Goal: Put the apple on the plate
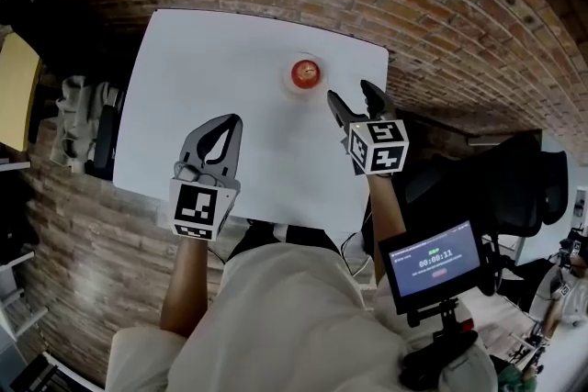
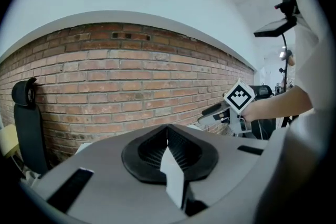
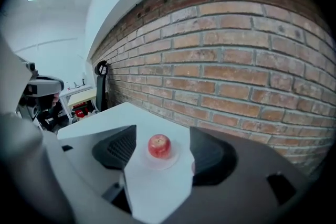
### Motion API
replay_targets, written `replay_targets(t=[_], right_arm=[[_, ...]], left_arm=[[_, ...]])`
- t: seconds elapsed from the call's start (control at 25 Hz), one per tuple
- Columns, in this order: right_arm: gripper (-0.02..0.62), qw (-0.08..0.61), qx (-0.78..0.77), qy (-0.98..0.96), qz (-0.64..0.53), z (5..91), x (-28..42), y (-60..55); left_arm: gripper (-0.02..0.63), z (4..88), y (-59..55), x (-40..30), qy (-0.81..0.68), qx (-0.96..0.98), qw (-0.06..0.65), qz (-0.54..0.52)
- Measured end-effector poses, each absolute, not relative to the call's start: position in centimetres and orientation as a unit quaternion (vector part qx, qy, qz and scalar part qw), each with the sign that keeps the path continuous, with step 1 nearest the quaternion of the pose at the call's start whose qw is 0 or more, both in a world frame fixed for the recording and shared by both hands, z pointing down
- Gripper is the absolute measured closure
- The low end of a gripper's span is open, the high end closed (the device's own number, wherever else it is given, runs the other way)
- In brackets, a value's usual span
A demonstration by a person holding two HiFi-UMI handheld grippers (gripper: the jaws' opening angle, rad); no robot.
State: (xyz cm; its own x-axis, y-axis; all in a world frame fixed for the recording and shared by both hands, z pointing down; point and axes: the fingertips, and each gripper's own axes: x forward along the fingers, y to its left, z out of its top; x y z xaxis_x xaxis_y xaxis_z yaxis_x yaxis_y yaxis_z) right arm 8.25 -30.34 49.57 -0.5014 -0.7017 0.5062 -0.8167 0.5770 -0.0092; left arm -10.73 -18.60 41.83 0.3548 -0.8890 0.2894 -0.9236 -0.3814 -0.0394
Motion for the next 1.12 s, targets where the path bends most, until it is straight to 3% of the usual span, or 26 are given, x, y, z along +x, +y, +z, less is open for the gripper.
replay_targets(t=[0.4,1.12], right_arm=[[0.342,0.178,0.486,-0.851,0.089,42.3,9.3,-27.4],[0.589,0.095,0.523,-0.847,0.024,31.9,11.2,-24.0]], left_arm=[[0.6,38.5,-18.8,-10.2,-0.528,0.842,0.032,0.106],[0.6,33.1,-19.4,-7.2,-0.489,0.869,-0.024,0.074]])
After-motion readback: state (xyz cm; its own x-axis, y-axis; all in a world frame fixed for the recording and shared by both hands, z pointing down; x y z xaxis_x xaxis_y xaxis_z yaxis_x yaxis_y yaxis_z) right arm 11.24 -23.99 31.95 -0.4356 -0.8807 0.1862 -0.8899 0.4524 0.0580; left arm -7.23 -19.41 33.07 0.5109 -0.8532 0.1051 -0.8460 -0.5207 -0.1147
